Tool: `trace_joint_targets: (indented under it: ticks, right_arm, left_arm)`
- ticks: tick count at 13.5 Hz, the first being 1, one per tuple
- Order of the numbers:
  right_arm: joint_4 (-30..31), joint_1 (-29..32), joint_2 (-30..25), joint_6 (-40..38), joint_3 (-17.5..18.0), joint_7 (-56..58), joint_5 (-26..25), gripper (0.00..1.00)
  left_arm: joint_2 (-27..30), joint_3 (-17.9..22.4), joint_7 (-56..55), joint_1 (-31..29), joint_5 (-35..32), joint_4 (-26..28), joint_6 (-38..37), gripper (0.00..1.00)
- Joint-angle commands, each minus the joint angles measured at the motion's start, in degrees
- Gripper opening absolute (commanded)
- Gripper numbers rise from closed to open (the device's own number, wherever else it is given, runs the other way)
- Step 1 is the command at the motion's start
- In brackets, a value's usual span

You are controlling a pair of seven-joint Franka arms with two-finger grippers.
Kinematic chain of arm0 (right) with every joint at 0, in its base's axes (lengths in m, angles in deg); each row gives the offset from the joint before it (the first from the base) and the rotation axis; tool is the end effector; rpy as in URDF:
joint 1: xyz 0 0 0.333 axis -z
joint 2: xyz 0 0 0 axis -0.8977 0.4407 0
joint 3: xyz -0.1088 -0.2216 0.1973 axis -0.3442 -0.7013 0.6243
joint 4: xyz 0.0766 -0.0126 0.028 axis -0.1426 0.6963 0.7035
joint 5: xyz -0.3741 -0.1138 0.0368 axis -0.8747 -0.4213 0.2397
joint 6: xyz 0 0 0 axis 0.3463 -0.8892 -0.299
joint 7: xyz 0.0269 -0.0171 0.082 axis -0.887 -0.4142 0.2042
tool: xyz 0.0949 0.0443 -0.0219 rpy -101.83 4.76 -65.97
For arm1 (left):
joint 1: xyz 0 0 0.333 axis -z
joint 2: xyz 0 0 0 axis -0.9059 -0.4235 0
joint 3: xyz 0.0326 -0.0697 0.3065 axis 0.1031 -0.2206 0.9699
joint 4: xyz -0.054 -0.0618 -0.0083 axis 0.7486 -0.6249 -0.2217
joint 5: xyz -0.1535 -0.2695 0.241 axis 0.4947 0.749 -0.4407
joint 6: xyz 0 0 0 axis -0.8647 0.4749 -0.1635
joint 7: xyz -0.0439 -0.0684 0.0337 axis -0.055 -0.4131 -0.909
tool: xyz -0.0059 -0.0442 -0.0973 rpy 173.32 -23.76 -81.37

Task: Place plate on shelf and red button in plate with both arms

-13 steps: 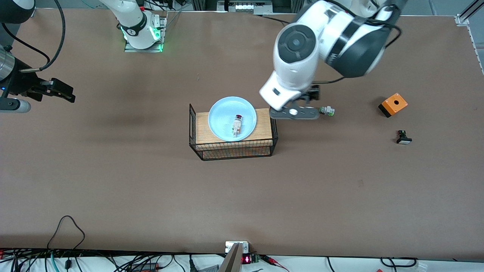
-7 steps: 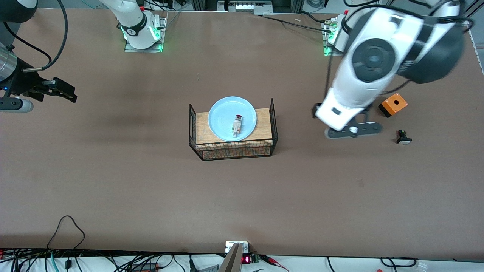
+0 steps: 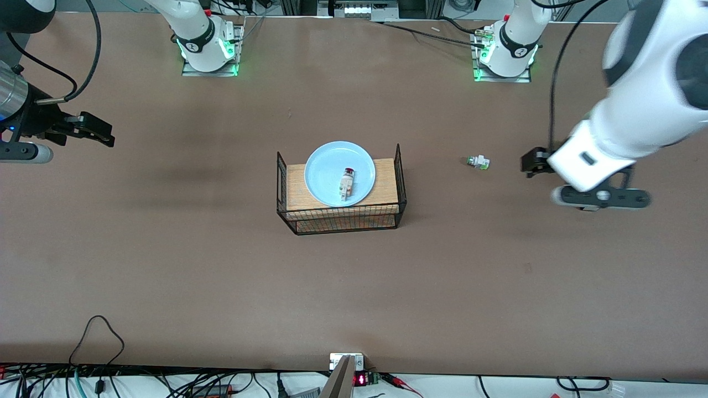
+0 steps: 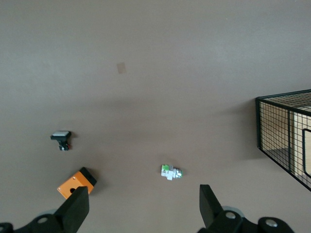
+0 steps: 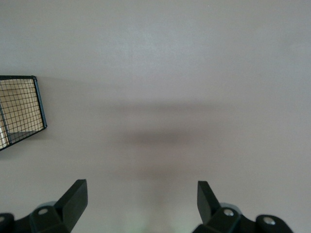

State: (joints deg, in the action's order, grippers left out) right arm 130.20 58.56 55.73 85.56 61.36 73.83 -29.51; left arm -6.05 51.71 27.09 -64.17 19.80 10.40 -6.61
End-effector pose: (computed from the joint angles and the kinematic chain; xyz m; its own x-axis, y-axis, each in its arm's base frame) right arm 0.5716 0.0233 0.5911 0.9961 -0.0153 -0.0868 -0.0131 -0.9996 0.0264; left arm 0.6256 -0.1214 0.5853 0.9908 -0.0457 -0.1272 -0.0497 -0.9983 -0.0289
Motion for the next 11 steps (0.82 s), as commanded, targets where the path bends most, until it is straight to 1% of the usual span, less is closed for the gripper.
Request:
trace_joint_targets:
  ticks: [1,2,3,4,5,8,9,11]
  right_arm:
    - [-1.1,0.6,2.5,-0.7,0.2,-0.6,0.0,1.00]
    - [-1.1,0.7,5.9,-0.4,0.1,-0.5,0.3,1.00]
    - [-1.2,0.6,9.8,-1.1,0.1,-0.6,0.1,1.00]
    - [-1.9,0.9,10.6,-0.3,-0.3,0.9,0.3,1.00]
    - [-2.3,1.4,10.6,0.2,-0.4,0.7,0.3,1.00]
    - [-4.7,1.9,10.7,0.5,-0.3,0.3,0.2,1.00]
    - [-5.3,1.8,10.8,0.4,-0.2,0.3,0.1,1.00]
    - [-5.4,1.8,10.9,0.4,-0.2,0.3,0.1,1.00]
  left_arm:
    - [8.6,6.0,5.9,-0.9,5.5,11.6,1.4,1.00]
    - [10.7,6.5,7.5,-1.6,5.1,14.3,3.2,1.00]
    - [13.5,6.6,9.0,-3.3,4.9,18.0,6.6,1.00]
    - [15.8,6.6,9.7,-4.3,4.8,21.5,9.3,1.00]
    - [17.3,6.6,10.0,-4.5,4.8,24.4,9.7,1.00]
    - [20.6,8.0,12.0,-4.8,3.9,26.3,9.9,1.00]
    - [20.9,8.1,13.4,-4.8,1.5,27.3,10.3,1.00]
    - [20.9,8.9,13.7,-4.9,0.9,28.5,13.1,1.00]
